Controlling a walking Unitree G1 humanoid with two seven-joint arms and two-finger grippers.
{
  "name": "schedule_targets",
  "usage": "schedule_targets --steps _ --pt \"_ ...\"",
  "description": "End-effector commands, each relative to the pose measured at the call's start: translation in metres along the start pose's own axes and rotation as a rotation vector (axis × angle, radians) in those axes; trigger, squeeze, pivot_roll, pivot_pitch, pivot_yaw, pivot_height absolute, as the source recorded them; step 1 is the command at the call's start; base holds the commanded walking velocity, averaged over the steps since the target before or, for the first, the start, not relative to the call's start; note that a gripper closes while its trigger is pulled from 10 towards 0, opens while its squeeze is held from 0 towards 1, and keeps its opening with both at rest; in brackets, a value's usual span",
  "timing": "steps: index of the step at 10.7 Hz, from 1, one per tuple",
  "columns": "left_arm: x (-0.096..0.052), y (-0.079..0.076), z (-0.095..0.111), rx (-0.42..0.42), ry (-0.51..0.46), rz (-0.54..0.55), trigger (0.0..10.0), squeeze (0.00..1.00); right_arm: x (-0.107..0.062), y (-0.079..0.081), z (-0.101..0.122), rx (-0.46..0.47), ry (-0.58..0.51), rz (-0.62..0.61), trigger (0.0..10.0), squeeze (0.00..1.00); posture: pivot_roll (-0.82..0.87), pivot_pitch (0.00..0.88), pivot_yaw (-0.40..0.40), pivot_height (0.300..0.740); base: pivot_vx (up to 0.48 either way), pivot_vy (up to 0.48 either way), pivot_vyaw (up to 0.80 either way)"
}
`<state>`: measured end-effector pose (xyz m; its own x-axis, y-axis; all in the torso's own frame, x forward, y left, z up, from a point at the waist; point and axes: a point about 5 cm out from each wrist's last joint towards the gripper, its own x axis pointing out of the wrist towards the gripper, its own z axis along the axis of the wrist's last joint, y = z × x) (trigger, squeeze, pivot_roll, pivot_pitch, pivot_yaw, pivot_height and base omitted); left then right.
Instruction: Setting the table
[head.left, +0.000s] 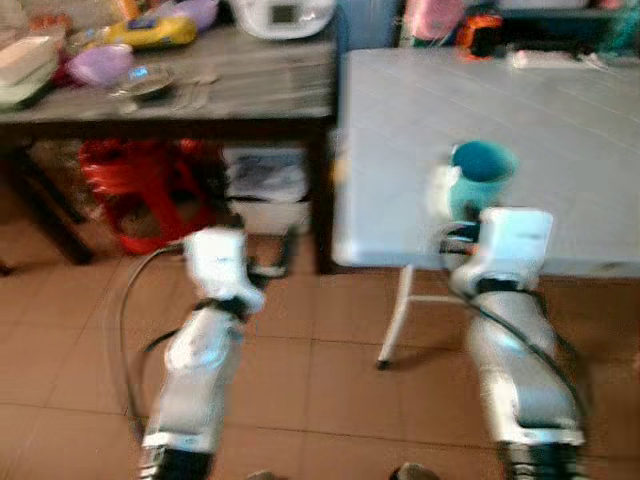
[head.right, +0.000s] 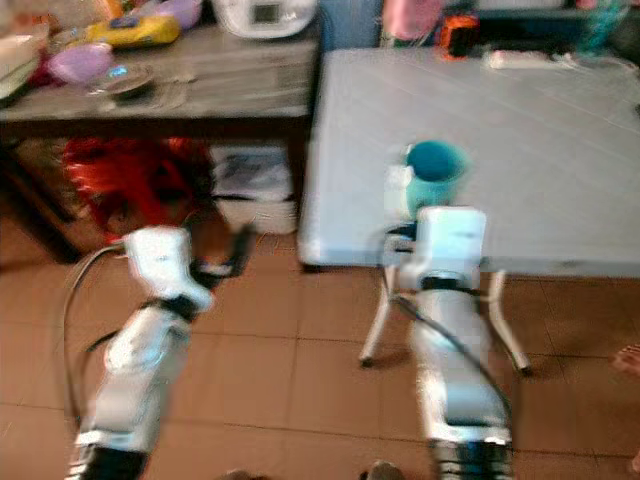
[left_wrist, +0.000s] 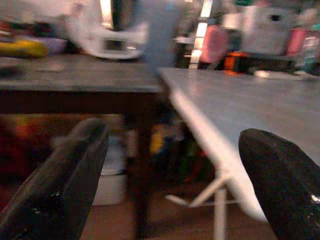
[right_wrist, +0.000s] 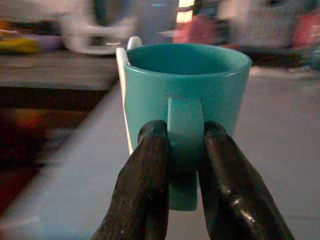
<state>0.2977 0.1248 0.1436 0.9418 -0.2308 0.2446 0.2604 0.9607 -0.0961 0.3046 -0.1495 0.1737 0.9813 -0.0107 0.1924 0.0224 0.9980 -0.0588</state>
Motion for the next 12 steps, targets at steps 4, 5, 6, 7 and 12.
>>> schedule_targets --steps 4,5,6,7,12 --pt "0.0001 -0.0038 0.0021 0.014 -0.023 -0.024 10.0 0.00 0.0001 -0.0025 0.0051 0.018 -0.036 0.023 10.0 0.00 -0.09 0.136 0.073 0.740 0.000 0.000 0.00" --pt "-0.0004 -0.0061 0.0037 0.019 -0.039 -0.064 10.0 0.00 -0.0005 -0.0020 0.0052 0.018 -0.039 0.030 10.0 0.00 -0.10 0.132 0.075 0.740 0.330 0.000 0.00" --pt "-0.0006 -0.0062 0.0035 0.015 -0.040 -0.066 10.0 0.00 -0.0010 -0.0018 0.0049 0.019 -0.039 0.031 10.0 0.00 -0.10 0.130 0.077 0.740 0.326 0.000 0.00" --pt "-0.0005 -0.0063 0.0033 0.014 -0.038 -0.070 10.0 0.00 -0.0010 -0.0012 0.0050 0.020 -0.041 0.032 10.0 0.00 -0.10 0.130 0.077 0.740 0.341 0.000 0.00" --pt "-0.0006 -0.0087 0.0019 0.011 -0.036 -0.089 10.0 0.00 0.0003 -0.0005 0.0046 0.014 -0.045 0.035 10.0 0.00 -0.09 0.127 0.078 0.740 0.364 0.000 0.00"
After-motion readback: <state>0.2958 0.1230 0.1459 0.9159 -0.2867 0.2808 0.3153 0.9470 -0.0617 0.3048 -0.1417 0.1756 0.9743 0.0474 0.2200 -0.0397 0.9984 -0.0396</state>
